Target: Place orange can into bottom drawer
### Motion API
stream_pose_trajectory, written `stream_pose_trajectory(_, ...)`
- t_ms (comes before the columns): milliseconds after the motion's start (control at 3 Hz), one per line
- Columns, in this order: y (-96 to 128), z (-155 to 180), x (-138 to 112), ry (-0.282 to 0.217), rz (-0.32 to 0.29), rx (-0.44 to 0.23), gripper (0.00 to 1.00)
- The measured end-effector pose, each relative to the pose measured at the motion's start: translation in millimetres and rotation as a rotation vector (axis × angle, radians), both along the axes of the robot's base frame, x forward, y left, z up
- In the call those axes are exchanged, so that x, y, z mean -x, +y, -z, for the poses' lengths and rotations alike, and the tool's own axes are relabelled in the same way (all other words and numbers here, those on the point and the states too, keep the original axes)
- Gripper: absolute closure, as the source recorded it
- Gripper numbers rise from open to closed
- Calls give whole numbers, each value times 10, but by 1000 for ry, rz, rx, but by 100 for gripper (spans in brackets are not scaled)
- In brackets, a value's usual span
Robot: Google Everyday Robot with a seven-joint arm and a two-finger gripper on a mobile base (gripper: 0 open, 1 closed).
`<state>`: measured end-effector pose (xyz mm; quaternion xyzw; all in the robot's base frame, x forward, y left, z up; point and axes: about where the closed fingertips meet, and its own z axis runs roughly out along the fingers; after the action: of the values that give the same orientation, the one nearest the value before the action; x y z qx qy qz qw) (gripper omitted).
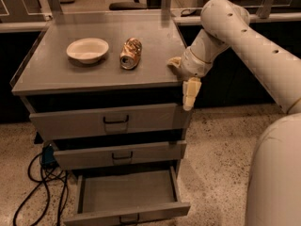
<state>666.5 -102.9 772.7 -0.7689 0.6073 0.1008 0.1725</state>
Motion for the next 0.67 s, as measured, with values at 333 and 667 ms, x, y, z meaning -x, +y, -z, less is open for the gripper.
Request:
stream_pose_trajectory(333,10,-11,0,0,0,0,0)
stream_pose_trajectory(667,255,-246,-147,-9,-39,12,0)
